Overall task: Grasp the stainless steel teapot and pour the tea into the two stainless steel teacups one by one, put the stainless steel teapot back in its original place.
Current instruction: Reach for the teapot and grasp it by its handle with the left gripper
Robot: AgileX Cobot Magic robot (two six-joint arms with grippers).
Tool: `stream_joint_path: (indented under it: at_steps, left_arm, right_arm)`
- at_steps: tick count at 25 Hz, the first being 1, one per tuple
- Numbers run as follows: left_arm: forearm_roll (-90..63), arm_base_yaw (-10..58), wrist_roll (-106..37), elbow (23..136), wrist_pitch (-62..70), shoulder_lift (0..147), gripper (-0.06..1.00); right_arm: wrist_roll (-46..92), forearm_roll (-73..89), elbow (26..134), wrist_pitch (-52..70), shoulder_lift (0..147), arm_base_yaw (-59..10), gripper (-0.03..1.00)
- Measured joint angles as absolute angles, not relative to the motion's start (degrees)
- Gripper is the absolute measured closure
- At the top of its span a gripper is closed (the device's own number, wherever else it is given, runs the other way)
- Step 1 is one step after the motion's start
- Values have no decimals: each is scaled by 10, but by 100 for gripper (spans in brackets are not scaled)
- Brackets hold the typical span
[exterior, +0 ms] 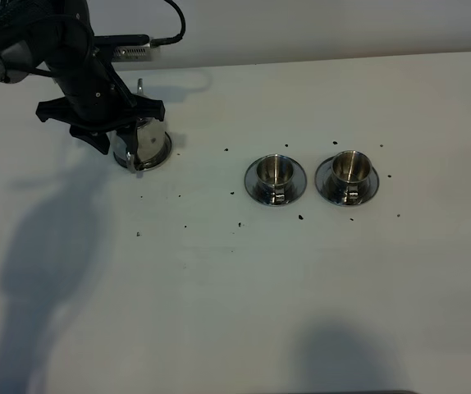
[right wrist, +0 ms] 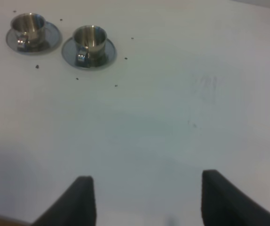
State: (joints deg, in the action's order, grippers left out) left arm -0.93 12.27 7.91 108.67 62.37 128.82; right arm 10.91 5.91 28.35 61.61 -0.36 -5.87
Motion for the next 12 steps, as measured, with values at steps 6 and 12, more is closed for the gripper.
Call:
stream_joint_path:
  at_steps: [6, 12]
  left_arm:
    - [-19, 123, 79, 1087, 609, 1294, 50]
    - [-25, 123, 79, 1087, 600, 1303, 50]
  right_arm:
    - [109, 59, 283, 616, -4, -59, 48]
    - [109, 59, 283, 616, -4, -59, 48]
